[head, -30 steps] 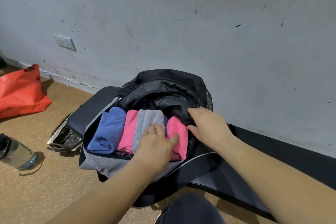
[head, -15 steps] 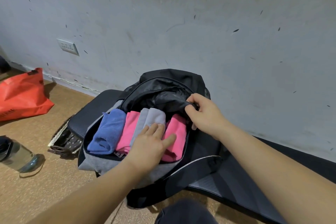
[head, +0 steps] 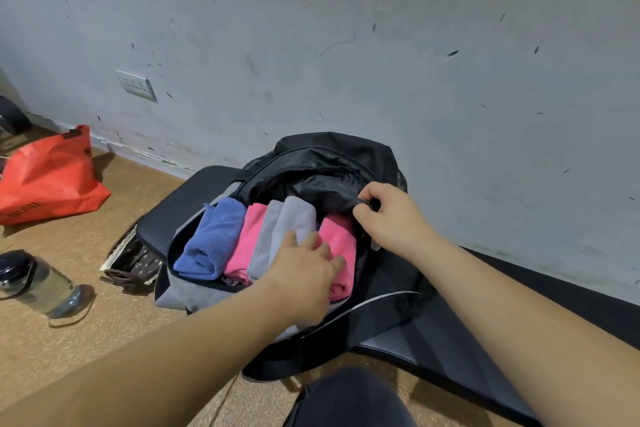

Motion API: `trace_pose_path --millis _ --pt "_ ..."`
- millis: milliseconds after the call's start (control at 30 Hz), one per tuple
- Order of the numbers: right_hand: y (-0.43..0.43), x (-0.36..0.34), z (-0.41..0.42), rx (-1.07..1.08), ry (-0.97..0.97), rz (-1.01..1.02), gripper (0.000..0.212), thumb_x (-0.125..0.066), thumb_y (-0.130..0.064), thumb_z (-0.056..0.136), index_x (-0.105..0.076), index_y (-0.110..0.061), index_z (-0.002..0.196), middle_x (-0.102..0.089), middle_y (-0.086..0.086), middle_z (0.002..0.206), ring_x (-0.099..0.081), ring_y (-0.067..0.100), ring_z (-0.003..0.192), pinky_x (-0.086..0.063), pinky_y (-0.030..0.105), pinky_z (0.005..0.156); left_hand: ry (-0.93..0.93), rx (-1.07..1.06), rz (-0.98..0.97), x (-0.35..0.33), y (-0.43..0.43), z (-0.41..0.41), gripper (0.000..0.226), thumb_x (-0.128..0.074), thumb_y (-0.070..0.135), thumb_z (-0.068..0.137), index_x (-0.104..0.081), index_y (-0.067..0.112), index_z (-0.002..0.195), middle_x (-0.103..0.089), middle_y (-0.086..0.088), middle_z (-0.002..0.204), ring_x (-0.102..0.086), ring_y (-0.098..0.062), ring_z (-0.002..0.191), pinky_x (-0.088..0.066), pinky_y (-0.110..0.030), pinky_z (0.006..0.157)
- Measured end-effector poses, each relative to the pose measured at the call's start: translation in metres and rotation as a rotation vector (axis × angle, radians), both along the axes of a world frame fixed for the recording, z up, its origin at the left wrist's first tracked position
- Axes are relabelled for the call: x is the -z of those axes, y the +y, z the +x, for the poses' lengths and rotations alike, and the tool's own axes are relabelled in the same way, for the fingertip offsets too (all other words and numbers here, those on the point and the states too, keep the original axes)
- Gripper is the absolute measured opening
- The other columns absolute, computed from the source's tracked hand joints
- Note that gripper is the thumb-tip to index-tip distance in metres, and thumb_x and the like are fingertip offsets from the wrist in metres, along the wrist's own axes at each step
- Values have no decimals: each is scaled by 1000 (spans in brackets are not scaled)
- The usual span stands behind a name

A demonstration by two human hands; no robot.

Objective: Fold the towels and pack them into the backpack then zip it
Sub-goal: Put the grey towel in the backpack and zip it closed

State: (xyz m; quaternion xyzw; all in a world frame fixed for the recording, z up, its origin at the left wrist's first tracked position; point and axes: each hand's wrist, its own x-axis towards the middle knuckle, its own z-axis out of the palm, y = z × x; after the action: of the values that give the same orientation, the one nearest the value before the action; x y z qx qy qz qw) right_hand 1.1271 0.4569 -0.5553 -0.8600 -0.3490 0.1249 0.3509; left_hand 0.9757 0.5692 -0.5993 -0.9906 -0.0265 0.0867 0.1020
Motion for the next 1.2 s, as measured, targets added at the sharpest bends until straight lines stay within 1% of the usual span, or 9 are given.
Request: trace_pose_path --millis 167,300,400,533,600,733,867,1067,1200 --pt "-4 4 0 15 48 35 9 -56 -27 87 -61 -20 84 -68 10 69 -70 31 58 -60 40 71 75 -129 52 7 -10 12 57 -56 44 98 -43 23 150 -54 -7 144 -40 -35 138 -33 -61 110" --pt "-2 3 3 23 108 51 9 -55 -26 88 -60 -19 87 -69 15 72 -71 34 56 -57 38 69 113 -188 233 17 -27 29 86 -68 31 91 -22 5 159 -56 -18 140 -44 -41 132 -25 -71 112" --pt "0 4 6 23 105 64 9 -55 -28 88 -61 -23 85 -72 10 74 -70 30 54 -58 39 71 67 -104 283 19 -31 44 66 -64 17 92 -37 -4 149 -62 -19 128 -54 -39 121 -36 -60 107" --pt "1 7 12 35 118 105 8 -55 -31 86 -63 -29 85 -73 6 70 -67 24 52 -58 38 71 -122 -55 195 8 -15 62 36 -53 15 100 -51 8 135 -63 -10 123 -58 -34 114 -39 -41 85" --pt "-1 7 14 37 141 110 9 -56 -31 87 -64 -30 84 -73 8 67 -66 19 51 -56 37 73 -105 -105 128 5 -8 61 33 -59 15 96 -54 8 128 -66 -8 118 -59 -33 111 -42 -40 87" --pt "-4 4 14 60 145 109 11 -60 -27 90 -67 -27 82 -74 11 70 -61 12 53 -54 34 72 -76 -139 109 17 -11 50 39 -80 29 78 -67 8 108 -70 -6 83 -65 -27 75 -47 -41 87" --pt "-4 4 13 83 248 171 9 -62 -23 88 -69 -23 82 -68 5 61 -67 28 54 -53 36 67 -68 -215 68 28 -10 50 39 -52 10 94 -54 6 133 -67 -7 114 -64 -28 106 -21 -45 123" --pt "-10 5 15 90 299 205 9 -67 -20 89 -74 -20 84 -68 -9 71 -59 10 66 -50 27 71 -129 -337 -104 36 -11 64 44 -41 32 106 -46 20 148 -55 -1 151 -35 -27 153 -8 -47 129" --pt "-11 -1 12 101 295 160 8 -63 -19 91 -69 -18 86 -65 -3 65 -67 23 58 -51 27 65 -341 -176 -225 22 -3 44 27 -50 33 100 -72 23 111 -69 4 115 -55 -27 129 -30 -42 111"
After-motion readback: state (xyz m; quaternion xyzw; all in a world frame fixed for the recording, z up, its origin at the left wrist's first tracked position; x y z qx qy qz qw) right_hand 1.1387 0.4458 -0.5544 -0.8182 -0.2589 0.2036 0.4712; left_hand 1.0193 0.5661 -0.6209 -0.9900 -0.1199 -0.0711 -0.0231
